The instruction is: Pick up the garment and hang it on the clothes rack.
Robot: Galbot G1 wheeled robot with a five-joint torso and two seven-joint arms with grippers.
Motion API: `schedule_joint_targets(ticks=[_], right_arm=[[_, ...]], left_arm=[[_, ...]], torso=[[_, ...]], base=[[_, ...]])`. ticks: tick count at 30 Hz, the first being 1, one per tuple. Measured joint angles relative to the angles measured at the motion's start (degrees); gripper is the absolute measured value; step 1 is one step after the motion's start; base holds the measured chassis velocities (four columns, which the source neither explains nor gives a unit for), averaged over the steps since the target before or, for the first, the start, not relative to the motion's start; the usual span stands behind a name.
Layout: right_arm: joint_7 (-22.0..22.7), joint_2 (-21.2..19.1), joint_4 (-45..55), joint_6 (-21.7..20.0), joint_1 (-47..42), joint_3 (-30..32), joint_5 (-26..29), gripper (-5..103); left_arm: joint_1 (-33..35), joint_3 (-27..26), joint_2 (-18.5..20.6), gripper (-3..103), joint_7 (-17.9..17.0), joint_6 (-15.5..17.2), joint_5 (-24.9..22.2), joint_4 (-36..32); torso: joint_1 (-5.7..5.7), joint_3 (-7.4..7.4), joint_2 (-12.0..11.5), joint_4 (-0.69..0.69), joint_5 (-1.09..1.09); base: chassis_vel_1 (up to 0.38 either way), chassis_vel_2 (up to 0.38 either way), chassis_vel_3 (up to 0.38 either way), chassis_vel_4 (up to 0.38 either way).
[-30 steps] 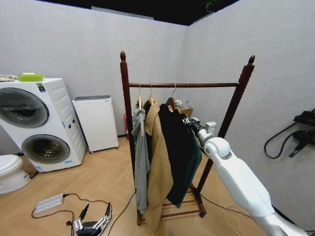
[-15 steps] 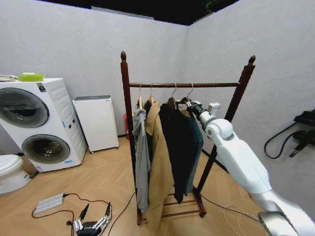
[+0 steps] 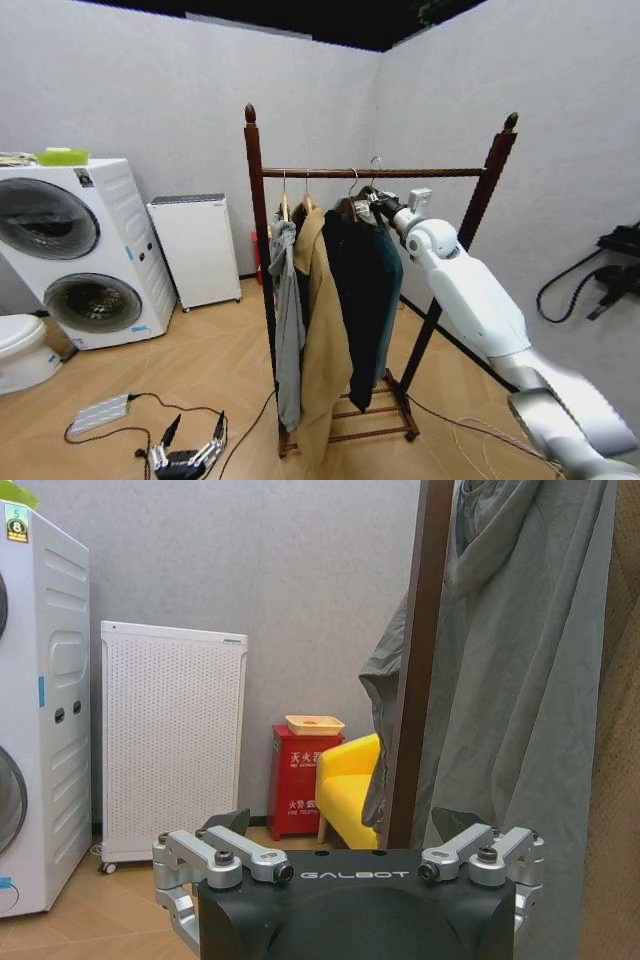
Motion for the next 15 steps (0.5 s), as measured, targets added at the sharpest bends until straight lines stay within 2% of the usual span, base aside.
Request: schedule_joint_targets(ticks=[5, 6, 7, 10, 11, 14, 15], right_arm=[[-0.32, 0.1, 0.08, -0.18, -1.3, 0.56, -0.83, 7], [-0.32, 0.11, 0.31, -0.17, -1.54, 0.74, -0.86, 12], [-0.32, 0.11, 0.31, -0.17, -1.54, 0.74, -0.86, 12], [0.17, -0.45, 2.16, -0.36, -2.43, 1.42, 0.79, 28], [0.17, -0.45, 2.16, -0.36, -2.43, 1.42, 0.79, 28], [0.77, -1.93, 6.03, -0.98, -4.53, 2.7, 3.27, 44], [0.77, -1.93, 6.03, -0.98, -4.53, 2.7, 3.27, 44]], left_arm=[[0.0, 0.0, 0.0, 100, 0.0, 0.0, 0.0, 0.0], [0.0, 0.0, 0.0, 100, 0.0, 0.0, 0.0, 0.0], [0.0, 0.0, 0.0, 100, 0.0, 0.0, 0.0, 0.0], [0.0, 0.0, 0.0, 100, 0.0, 0.0, 0.0, 0.0], [0.0, 0.0, 0.0, 100, 0.0, 0.0, 0.0, 0.0], [0.0, 0.0, 0.0, 100, 0.0, 0.0, 0.0, 0.0], [0.0, 0.0, 0.0, 100, 0.0, 0.0, 0.0, 0.0]], torso=[[0.0, -0.01, 0.0, -0.01, 0.01], [0.0, -0.01, 0.0, -0.01, 0.01], [0.0, -0.01, 0.0, -0.01, 0.01], [0.0, -0.01, 0.0, 0.0, 0.0], [0.0, -0.01, 0.0, 0.0, 0.0], [0.0, -0.01, 0.0, -0.01, 0.0], [0.0, -0.01, 0.0, -0.01, 0.0]], base=[[0.0, 0.0, 0.0, 0.0], [0.0, 0.0, 0.0, 0.0], [0.0, 0.0, 0.0, 0.0], [0.0, 0.0, 0.0, 0.0], [0.0, 0.0, 0.0, 0.0], [0.0, 0.0, 0.0, 0.0], [0.0, 0.0, 0.0, 0.0]])
